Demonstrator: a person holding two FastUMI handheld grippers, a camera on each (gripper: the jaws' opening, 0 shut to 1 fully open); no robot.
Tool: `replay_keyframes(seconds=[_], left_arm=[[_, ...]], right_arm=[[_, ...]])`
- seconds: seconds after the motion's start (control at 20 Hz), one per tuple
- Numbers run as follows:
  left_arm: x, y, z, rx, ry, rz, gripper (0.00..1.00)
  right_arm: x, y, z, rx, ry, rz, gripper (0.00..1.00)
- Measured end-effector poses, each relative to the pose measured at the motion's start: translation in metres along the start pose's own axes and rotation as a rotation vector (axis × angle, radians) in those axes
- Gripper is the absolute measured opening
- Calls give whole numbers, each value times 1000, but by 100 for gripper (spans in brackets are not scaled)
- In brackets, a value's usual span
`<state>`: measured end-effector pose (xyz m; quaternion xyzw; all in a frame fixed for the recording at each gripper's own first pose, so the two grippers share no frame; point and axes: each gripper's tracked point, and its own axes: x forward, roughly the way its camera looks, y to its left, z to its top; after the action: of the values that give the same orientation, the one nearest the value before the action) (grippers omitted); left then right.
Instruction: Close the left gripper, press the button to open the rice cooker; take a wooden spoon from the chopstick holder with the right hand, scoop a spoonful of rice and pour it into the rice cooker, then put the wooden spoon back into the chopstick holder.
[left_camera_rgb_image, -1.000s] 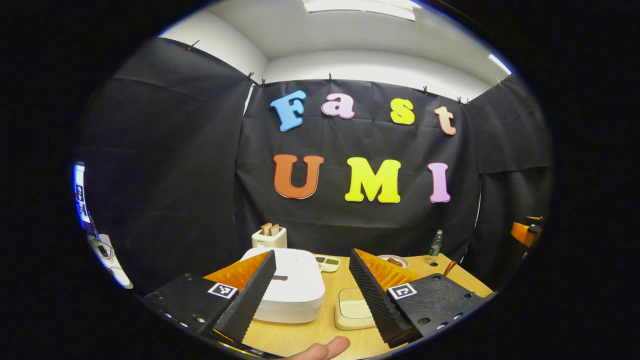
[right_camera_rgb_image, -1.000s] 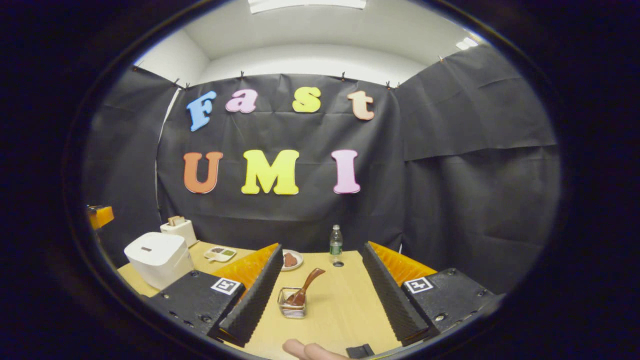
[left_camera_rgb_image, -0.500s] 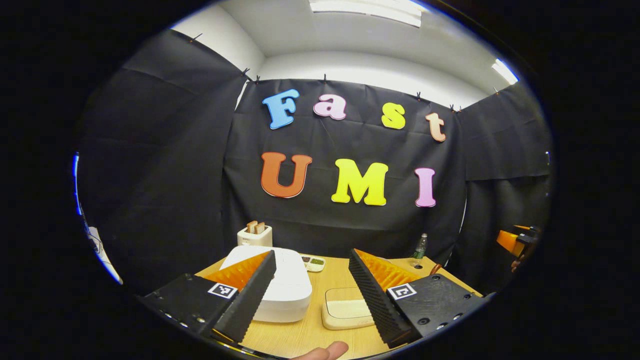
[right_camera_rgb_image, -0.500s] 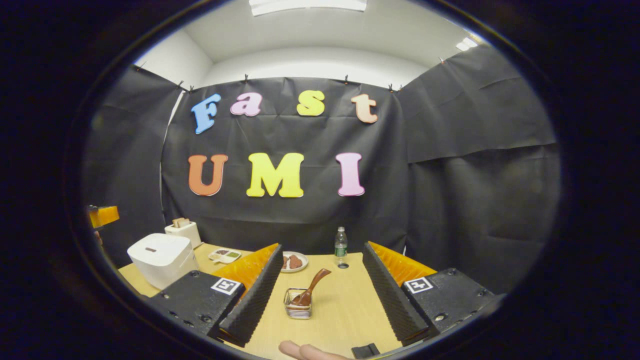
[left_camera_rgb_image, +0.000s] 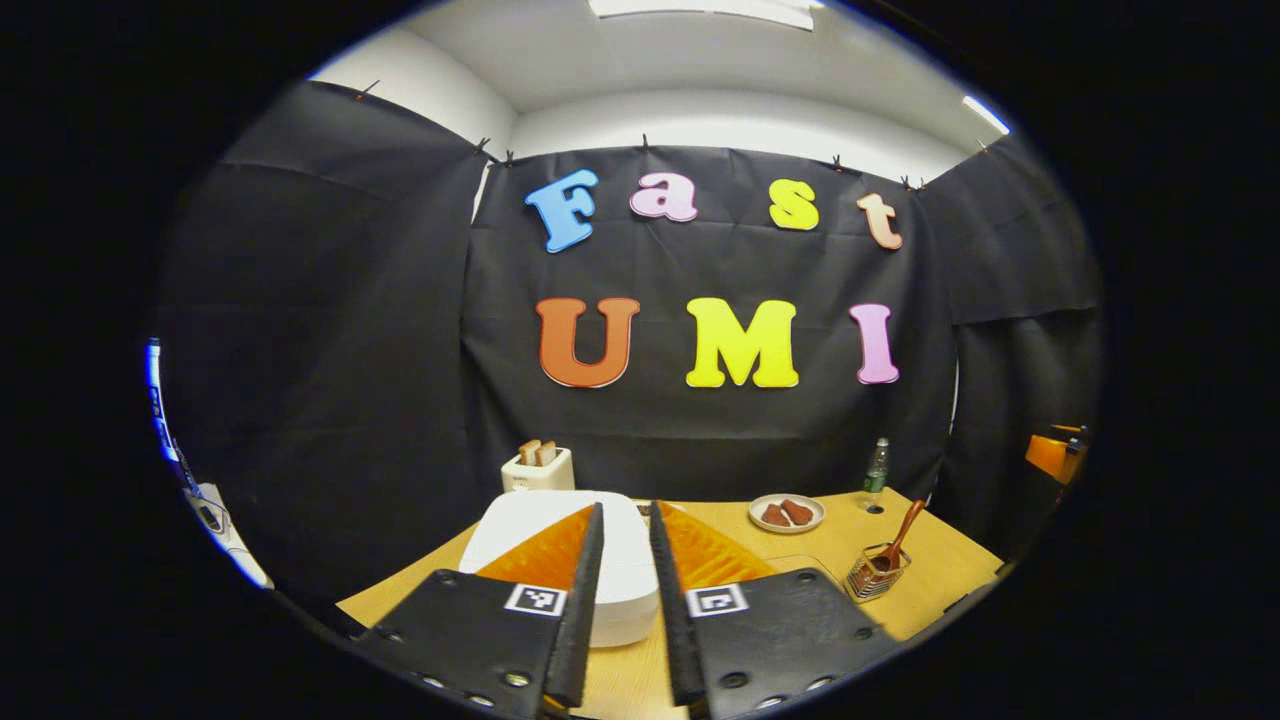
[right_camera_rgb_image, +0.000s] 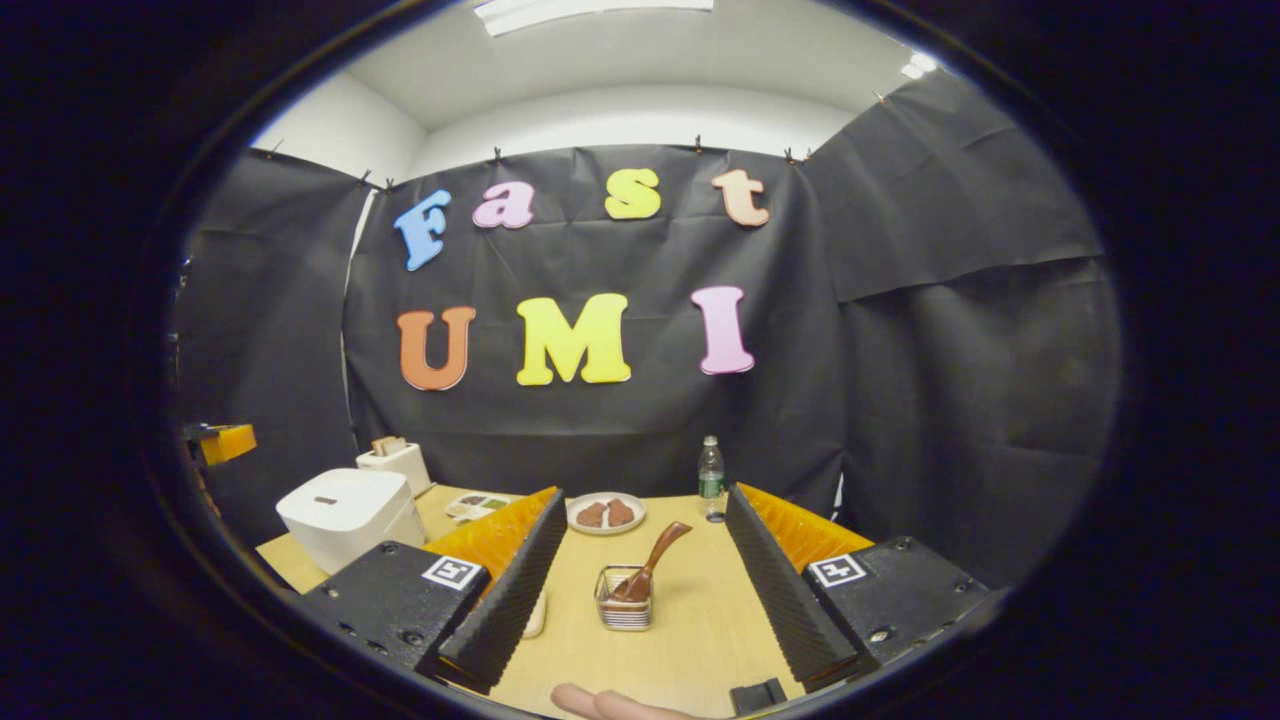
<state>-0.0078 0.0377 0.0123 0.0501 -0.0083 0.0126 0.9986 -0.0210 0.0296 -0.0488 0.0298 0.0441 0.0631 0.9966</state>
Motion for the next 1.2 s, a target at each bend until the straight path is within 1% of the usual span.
replay_keyframes(seconds=[0.05,0.1,0.2,0.35,0.45,0.5,0.55,0.65,0.75,0.95,1.05,1.15,1.2], left_arm=[[2,2,-1,2,4,5,17],[5,3,-2,-2,9,3,14],[16,11,-6,-4,26,6,14],[35,27,-14,12,52,35,14],[51,32,-27,27,85,48,14],[54,29,-44,27,104,54,14],[64,35,-44,44,137,58,0],[87,47,-57,85,180,74,0],[109,54,-75,104,233,90,0],[142,67,-114,82,371,119,0],[152,65,-130,74,415,105,0],[156,70,-143,89,452,114,0],[155,70,-150,76,468,111,0]], right_arm=[[2,-4,-4,4,5,-9,100],[4,-8,-6,7,11,-15,100],[8,-13,-10,8,14,-26,100],[14,-23,-13,4,4,-43,100],[19,-26,-19,0,6,-51,100],[21,-27,-21,-3,10,-51,100],[23,-27,-23,-5,12,-52,100],[25,-28,-25,-10,6,-52,100],[27,-29,-27,-22,-4,-57,100],[32,-29,-36,-41,-9,-64,100],[36,-32,-43,-37,3,-73,100],[40,-32,-49,-19,12,-71,100],[41,-32,-53,-11,21,-70,100]])
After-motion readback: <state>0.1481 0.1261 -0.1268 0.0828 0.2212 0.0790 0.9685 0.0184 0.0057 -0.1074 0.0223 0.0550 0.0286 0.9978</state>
